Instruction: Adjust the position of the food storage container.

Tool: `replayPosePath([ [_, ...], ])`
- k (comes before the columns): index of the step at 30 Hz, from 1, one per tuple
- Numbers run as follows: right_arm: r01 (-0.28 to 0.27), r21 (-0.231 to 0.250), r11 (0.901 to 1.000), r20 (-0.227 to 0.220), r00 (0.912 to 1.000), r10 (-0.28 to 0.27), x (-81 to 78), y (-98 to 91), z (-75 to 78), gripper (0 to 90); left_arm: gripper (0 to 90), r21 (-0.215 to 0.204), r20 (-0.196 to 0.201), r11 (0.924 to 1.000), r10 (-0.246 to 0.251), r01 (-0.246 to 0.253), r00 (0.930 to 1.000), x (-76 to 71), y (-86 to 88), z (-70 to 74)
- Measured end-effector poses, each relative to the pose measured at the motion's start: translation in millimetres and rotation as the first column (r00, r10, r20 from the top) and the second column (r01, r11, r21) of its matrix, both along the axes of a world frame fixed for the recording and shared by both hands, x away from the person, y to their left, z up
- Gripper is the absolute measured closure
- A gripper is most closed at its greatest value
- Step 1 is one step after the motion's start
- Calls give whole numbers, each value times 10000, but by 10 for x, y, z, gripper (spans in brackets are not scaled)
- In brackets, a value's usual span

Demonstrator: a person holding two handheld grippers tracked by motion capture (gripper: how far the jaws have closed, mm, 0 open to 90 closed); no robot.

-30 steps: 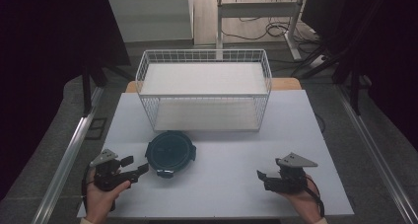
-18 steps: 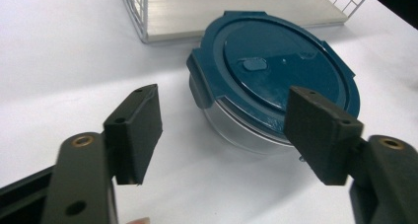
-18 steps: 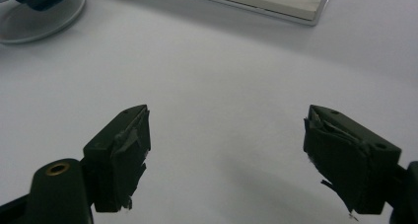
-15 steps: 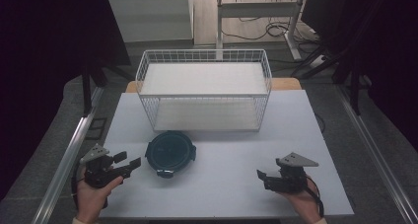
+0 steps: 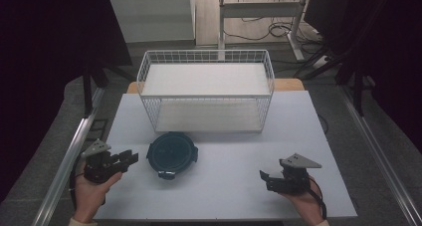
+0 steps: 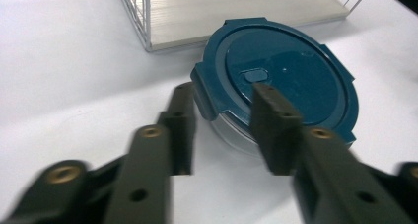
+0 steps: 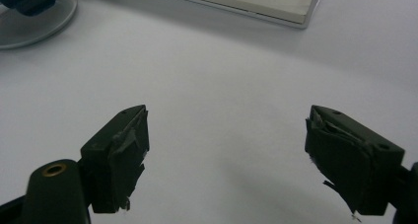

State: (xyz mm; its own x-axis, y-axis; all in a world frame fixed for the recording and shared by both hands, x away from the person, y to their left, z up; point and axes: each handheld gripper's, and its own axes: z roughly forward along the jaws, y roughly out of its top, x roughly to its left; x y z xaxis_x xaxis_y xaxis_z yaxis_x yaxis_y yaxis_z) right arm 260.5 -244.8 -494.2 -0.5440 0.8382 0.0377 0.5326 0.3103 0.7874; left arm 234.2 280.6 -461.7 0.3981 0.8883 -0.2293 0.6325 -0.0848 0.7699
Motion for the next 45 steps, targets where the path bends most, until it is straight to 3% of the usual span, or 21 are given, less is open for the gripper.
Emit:
replayPosePath([
  [2,13,-16,10000,-66,10000,-13,4,-5,-9,168,831,76,-279,9998,-172,174,9995,64,-11,-20],
  [3,13,-16,10000,-66,10000,-13,4,-5,-9,168,863,76,-279,9998,-172,174,9995,64,-11,-20],
  [5,35,-30,10000,-105,9999,-35,16,-2,-18,167,889,126,-677,9992,-366,375,9970,160,-52,-79],
  [7,37,-35,10000,-120,9999,-37,20,-2,-20,167,897,303,-898,9984,-454,483,9949,222,-71,-108],
  [12,47,-115,9999,-102,9999,-48,17,-14,-25,167,899,297,-1299,9984,-445,487,9905,300,-61,-154],
  [18,-13,-272,9996,-188,9998,8,30,2,-52,167,899,384,-1865,9982,-379,459,9817,389,-35,-355],
  [28,81,-364,9993,-278,9996,-91,39,5,-69,167,900,288,-1945,9986,-376,440,9802,475,-55,-397],
  [31,94,-354,9993,-270,9996,-104,41,9,-67,167,900,-76,-2053,9976,-683,682,9763,514,-93,-412],
  [36,146,-359,9992,-240,9996,-155,43,-2,-65,167,900,-43,-1936,9979,-647,651,9789,500,-102,-388],
  [45,289,-357,9989,-163,9994,-295,48,-11,-62,167,900,-168,-2023,9973,-728,709,9766,507,-112,-401],
])
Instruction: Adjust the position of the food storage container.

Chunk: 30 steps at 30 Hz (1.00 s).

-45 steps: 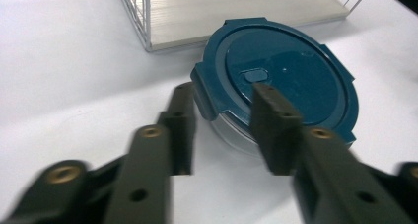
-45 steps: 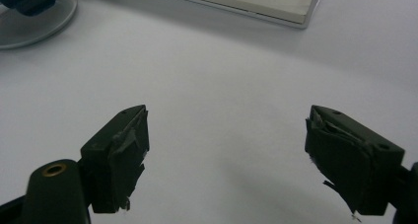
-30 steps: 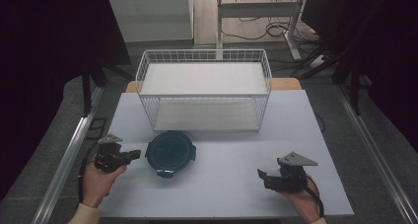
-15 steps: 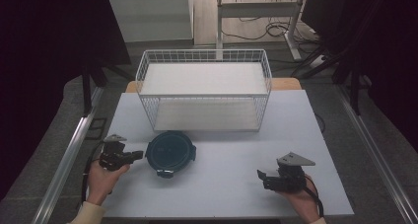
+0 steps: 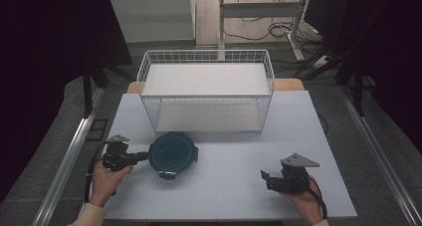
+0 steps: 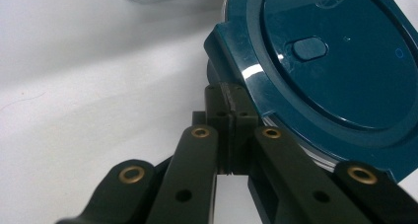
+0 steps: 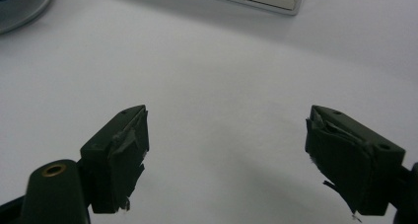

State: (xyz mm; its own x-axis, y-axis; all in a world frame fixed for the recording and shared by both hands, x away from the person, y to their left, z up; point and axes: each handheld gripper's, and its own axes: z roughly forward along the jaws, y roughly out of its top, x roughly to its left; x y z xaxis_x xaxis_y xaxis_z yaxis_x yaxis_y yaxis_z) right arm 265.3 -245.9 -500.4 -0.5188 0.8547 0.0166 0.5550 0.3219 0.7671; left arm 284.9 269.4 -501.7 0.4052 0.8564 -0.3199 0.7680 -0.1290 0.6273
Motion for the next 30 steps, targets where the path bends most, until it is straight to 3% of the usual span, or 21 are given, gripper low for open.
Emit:
replayPosePath([
  [4,32,-19,10000,49,10000,-32,-3,-1,4,168,900,-41,-4,10000,-51,51,10000,6,-24,-2],
  [11,562,68,9984,323,9979,-564,-2,-56,35,175,900,-10,1,9999,-112,112,9999,21,-67,6],
  [23,625,81,9980,350,9974,-628,-1,-54,37,176,900,-390,-98,9981,-481,477,9988,41,-204,2],
  [30,631,69,9980,370,9973,-633,-8,-54,42,176,900,-298,-23,9973,-671,670,9977,68,-354,28],
])
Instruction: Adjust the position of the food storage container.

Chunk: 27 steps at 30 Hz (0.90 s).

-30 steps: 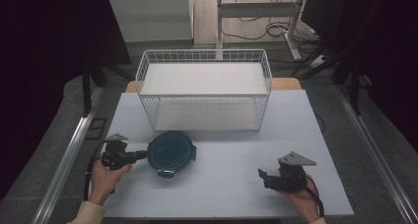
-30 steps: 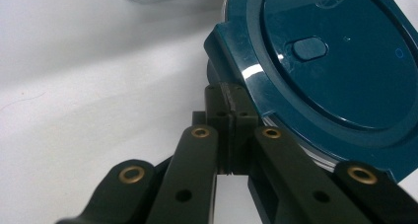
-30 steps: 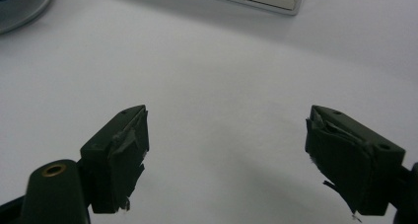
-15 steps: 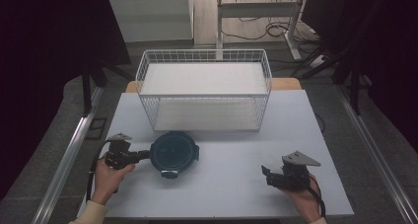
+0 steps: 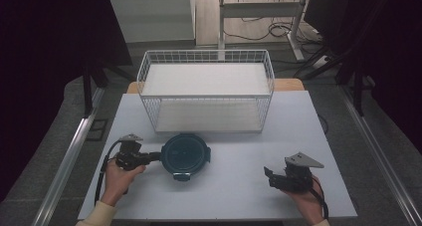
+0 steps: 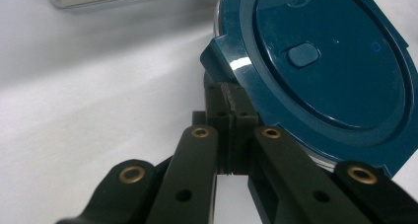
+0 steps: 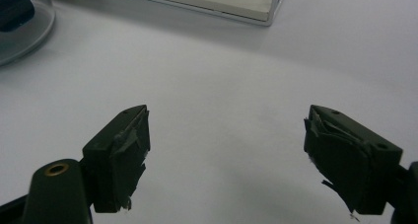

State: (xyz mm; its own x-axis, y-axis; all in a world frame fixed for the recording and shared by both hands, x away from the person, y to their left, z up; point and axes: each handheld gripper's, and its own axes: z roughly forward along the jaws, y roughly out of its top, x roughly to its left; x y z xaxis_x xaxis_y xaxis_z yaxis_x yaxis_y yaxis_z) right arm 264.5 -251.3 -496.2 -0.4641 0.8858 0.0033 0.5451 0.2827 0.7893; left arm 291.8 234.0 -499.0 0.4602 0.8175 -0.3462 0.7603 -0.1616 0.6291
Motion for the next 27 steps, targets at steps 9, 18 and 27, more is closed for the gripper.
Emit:
replayPosePath([
  [9,-31,-14,10000,-18,10000,31,0,15,-9,176,900,-69,4,9997,-235,235,9997,2,-110,0],
  [18,-59,112,9999,-125,9999,60,-1,16,-16,176,900,-53,25,9984,-554,554,9985,0,-293,10],
  [27,6,21,10000,-73,10000,-6,1,9,-18,176,900,35,80,9962,-870,870,9962,-1,-460,28],
])
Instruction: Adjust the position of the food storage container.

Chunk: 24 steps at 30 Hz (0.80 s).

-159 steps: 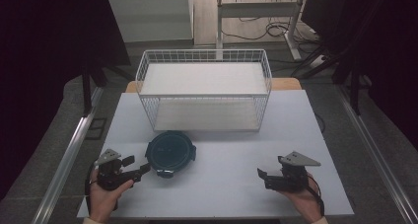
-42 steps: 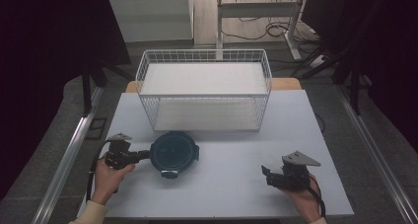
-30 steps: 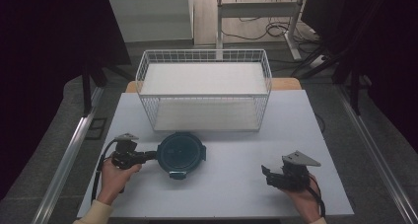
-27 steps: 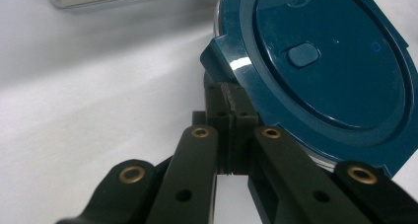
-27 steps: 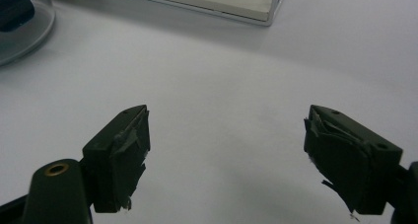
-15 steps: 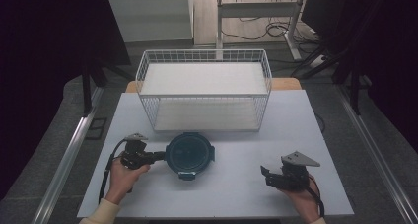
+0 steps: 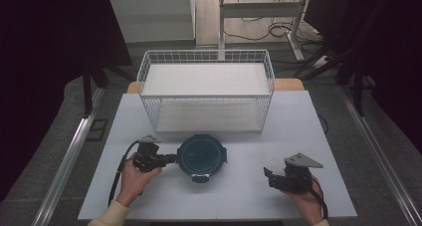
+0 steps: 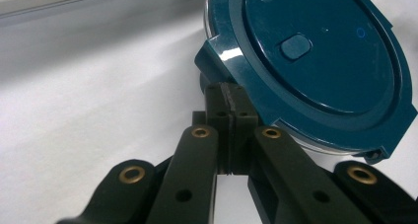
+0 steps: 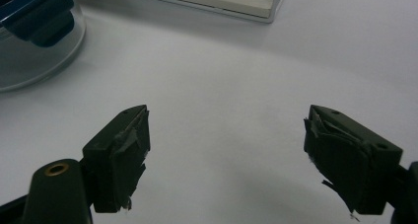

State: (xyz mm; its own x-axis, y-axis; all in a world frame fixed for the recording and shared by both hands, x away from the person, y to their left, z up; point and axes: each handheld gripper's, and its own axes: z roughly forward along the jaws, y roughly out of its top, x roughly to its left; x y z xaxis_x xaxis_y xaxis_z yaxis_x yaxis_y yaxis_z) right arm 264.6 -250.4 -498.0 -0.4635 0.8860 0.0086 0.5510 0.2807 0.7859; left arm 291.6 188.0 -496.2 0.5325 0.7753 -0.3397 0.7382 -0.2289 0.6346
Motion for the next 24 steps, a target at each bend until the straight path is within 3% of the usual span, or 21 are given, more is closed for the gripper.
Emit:
replayPosePath([
  [24,-7,23,10000,-55,10000,7,7,6,-12,176,900,-304,-91,9969,-736,733,9972,87,-484,12],
])
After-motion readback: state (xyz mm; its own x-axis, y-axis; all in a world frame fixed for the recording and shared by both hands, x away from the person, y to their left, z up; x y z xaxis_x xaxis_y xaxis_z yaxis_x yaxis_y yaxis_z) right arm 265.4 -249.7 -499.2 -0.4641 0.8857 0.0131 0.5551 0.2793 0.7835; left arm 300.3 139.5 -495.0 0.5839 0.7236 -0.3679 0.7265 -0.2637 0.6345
